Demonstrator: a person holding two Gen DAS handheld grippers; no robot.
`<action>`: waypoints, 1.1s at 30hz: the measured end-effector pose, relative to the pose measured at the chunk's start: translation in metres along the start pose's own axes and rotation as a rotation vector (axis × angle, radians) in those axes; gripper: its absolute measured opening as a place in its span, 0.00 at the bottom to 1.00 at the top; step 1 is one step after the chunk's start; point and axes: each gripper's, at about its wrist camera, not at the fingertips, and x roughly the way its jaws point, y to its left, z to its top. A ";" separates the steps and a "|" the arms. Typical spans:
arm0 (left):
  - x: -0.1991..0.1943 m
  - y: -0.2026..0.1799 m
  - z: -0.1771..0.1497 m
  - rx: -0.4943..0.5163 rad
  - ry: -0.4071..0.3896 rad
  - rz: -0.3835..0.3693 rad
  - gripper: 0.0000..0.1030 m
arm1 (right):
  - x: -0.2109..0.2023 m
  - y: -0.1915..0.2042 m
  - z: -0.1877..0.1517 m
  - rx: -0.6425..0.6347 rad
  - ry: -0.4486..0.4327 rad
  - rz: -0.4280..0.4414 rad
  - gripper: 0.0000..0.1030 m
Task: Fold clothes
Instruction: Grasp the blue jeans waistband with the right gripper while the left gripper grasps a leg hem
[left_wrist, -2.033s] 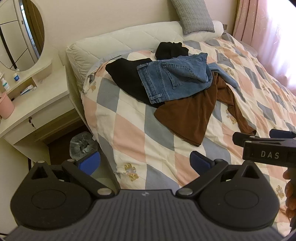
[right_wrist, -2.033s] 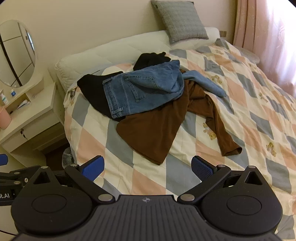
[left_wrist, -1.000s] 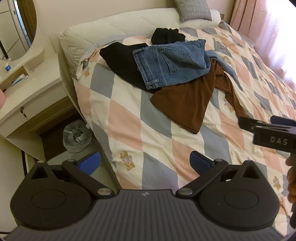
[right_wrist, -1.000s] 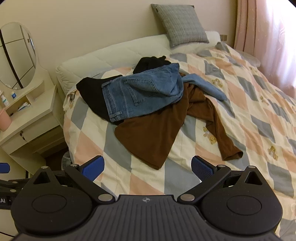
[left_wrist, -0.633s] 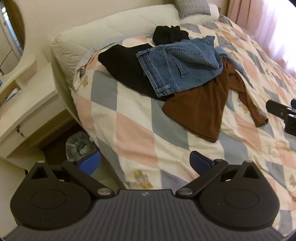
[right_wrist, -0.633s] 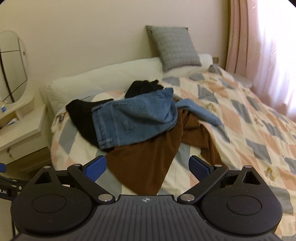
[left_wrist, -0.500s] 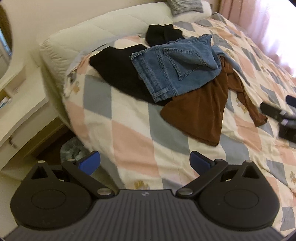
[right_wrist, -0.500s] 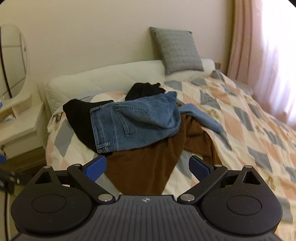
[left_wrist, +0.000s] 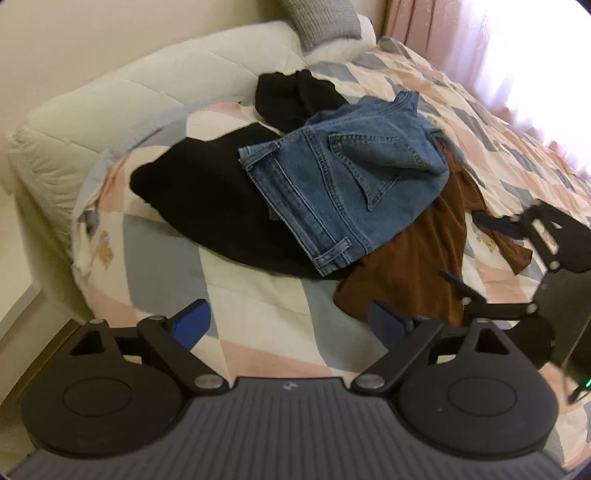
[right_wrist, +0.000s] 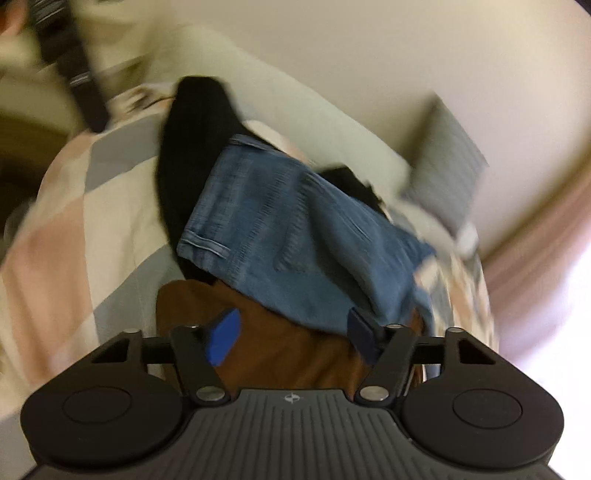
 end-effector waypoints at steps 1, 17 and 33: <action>0.007 0.003 0.004 0.006 0.004 -0.007 0.85 | 0.008 0.008 0.002 -0.038 -0.011 0.002 0.59; 0.073 0.043 0.027 0.056 0.022 -0.144 0.79 | 0.127 0.096 -0.003 -0.597 -0.069 -0.086 0.45; 0.089 0.032 0.059 0.150 -0.058 -0.206 0.79 | 0.055 -0.079 0.062 0.209 -0.150 0.030 0.05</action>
